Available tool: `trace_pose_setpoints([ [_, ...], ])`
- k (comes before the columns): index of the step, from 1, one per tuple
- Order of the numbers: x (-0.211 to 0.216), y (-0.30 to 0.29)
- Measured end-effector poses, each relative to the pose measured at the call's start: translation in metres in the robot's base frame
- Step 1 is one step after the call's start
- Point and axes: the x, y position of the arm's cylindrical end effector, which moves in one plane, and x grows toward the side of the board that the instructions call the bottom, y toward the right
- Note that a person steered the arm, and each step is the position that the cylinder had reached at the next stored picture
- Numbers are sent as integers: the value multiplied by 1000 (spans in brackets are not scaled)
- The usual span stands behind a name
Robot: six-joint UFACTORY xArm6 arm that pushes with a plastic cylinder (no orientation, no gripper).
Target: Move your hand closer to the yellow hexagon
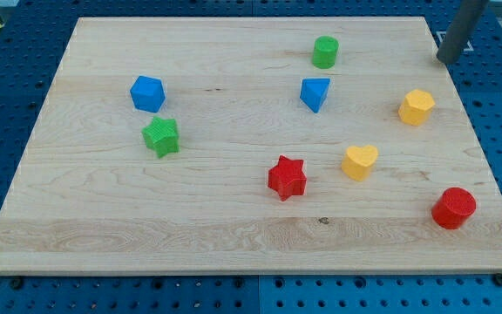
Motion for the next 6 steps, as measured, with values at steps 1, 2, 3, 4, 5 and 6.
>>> trace_pose_setpoints([
  [1,8,0],
  [2,34,0],
  [3,47,-21],
  [4,53,-46],
  [5,56,-62],
  [6,58,-72],
])
